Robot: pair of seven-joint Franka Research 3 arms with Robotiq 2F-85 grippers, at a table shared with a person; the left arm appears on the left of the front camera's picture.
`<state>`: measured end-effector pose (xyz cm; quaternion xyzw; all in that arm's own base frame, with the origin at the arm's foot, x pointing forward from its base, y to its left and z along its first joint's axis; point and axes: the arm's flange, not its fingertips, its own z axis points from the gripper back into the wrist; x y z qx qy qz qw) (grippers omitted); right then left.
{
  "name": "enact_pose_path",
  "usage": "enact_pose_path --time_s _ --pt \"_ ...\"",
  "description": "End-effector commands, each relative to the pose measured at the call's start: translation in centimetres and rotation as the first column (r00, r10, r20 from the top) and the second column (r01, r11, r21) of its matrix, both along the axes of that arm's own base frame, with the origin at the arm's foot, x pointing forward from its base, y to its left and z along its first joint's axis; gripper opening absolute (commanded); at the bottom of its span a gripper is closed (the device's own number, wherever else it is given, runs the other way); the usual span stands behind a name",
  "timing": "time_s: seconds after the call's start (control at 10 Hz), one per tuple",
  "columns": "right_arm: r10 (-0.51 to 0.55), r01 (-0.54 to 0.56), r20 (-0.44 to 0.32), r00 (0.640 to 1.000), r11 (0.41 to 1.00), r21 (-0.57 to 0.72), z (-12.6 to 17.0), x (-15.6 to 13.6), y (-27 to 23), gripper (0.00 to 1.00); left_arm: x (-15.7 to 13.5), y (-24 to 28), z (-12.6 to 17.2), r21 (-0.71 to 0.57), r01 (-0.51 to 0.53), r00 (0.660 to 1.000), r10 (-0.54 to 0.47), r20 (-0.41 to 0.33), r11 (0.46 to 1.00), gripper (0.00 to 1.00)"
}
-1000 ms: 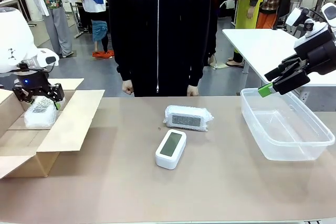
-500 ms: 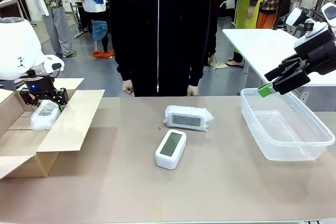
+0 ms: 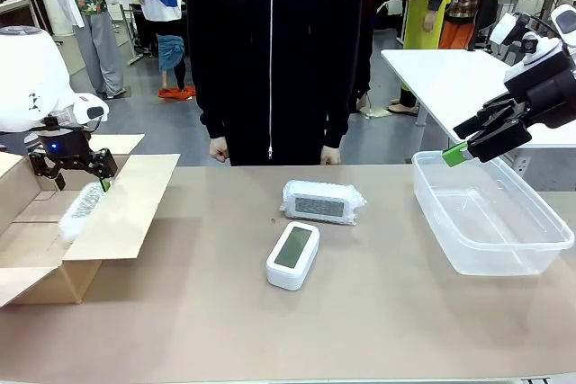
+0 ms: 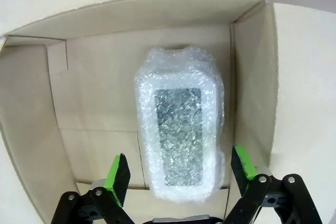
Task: Separate and place wrapped and unwrapped clocks.
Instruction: If the picked Digital clock is wrapped, place it in the Package Box ; if not, place it in the Organizing box.
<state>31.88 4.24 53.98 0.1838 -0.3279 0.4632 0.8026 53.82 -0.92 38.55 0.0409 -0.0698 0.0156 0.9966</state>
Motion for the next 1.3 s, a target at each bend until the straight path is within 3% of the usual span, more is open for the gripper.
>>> enact_pose_path --time_s 0.0,0.1,0.4,0.6,1.0,1.1,1.2 --pt "0.023 -0.023 0.003 1.000 0.999 0.025 -0.2 0.3 0.1 1.00 -0.1 0.6 0.8 0.010 0.033 0.999 -0.033 -0.022 0.999 1.00" --pt "0.023 -0.023 0.003 1.000 0.999 0.025 -0.2 0.3 0.1 1.00 -1.2 0.7 2.0 -0.060 0.095 0.993 -0.098 -0.058 0.994 1.00" --pt "0.023 -0.023 0.003 1.000 0.999 0.025 -0.2 0.3 0.1 1.00 -5.2 2.1 9.3 -0.073 0.003 1.000 -0.001 0.028 0.997 1.00" --pt "0.023 -0.023 0.003 1.000 0.999 0.025 -0.2 0.3 0.1 1.00 -7.5 2.5 12.1 -0.123 0.039 0.999 -0.038 0.013 0.992 1.00" --pt "0.023 -0.023 0.003 1.000 0.999 0.025 -0.2 0.3 0.1 1.00 -10.2 2.3 14.6 -0.118 0.060 0.996 -0.052 0.067 0.991 1.00" --pt "0.023 -0.023 0.003 1.000 0.999 0.025 -0.2 0.3 0.1 1.00 -9.7 2.2 14.4 -0.132 0.047 0.997 -0.039 0.062 0.990 1.00" --pt "0.023 -0.023 0.003 1.000 0.999 0.025 -0.2 0.3 0.1 1.00 -8.1 2.1 13.1 -0.155 0.064 0.998 -0.066 -0.007 0.986 1.00"
